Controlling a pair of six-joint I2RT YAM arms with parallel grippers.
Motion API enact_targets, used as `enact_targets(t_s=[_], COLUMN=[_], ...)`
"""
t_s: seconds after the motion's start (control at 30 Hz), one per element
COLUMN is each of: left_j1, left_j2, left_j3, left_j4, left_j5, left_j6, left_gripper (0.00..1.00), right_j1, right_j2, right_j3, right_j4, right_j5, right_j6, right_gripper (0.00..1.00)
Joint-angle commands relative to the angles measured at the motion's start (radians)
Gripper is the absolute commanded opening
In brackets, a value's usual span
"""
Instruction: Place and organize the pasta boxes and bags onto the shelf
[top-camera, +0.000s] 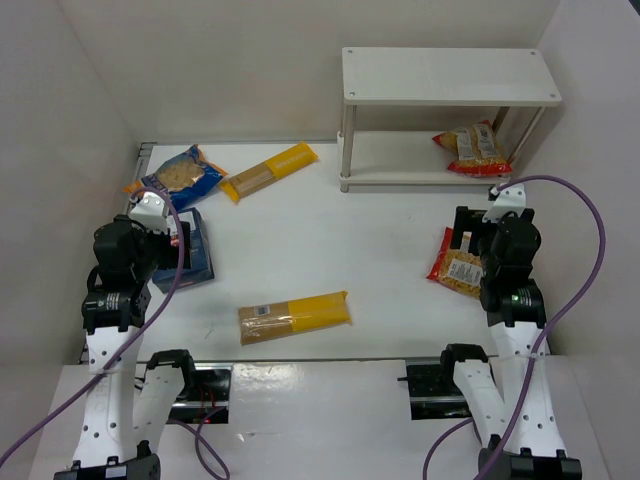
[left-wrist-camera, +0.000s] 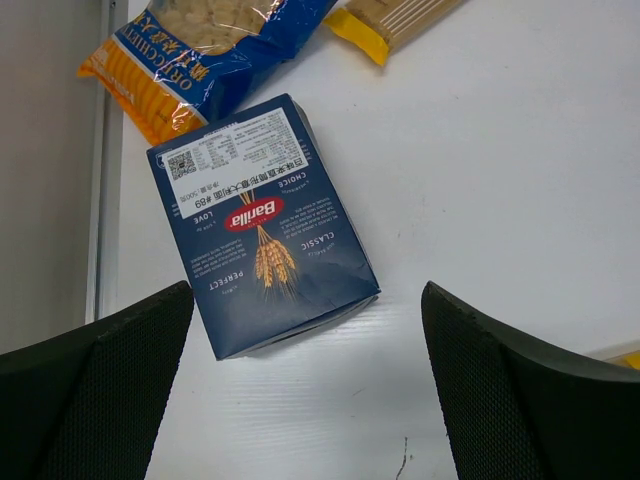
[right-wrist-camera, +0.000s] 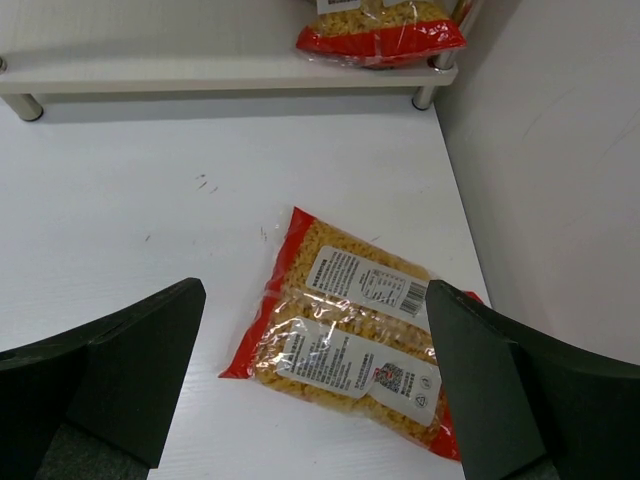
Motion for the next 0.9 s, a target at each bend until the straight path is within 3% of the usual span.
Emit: enact_targets(t_s=[0.0, 0.23, 0.4, 0.6, 0.7, 0.87], left_j1=[0.007, 0.007, 0.007, 0.007, 0.007, 0.007], left_j2=[-0.005, -0.014, 0.004, 0.004, 0.004, 0.004], left_j3=[0.000, 0.000, 0.000, 0.000, 0.000, 0.000], left_j4=[0.028, 0.028, 0.028, 0.028, 0.028, 0.028], left_j5=[0.023, 0.023, 0.023, 0.042, 0.042, 0.042], left_j6=[0.016, 0.016, 0.016, 0.025, 0.025, 0.025], left_gripper=[1.00, 1.00, 1.00, 1.00, 1.00, 1.00], right_j1=[-0.007, -0.007, -0.007, -0.007, 0.013, 0.040], right_j2=[-0.003, 0.056, 0.181, 0.368, 0.414, 0.463], right_j3=[-0.002, 0.012, 0.114, 0.239, 0.221, 0.082], right_j4=[0.047, 0.029, -0.111, -0.393, -0.461, -0.432], right_j5=[0.005, -0.045, -0.195, -0.215, -0.182, -0.090], right_j6=[0.004, -0.056, -0.325, -0.748, -0.896, -1.004], right_gripper=[1.00, 1.00, 1.00, 1.00, 1.00, 1.00])
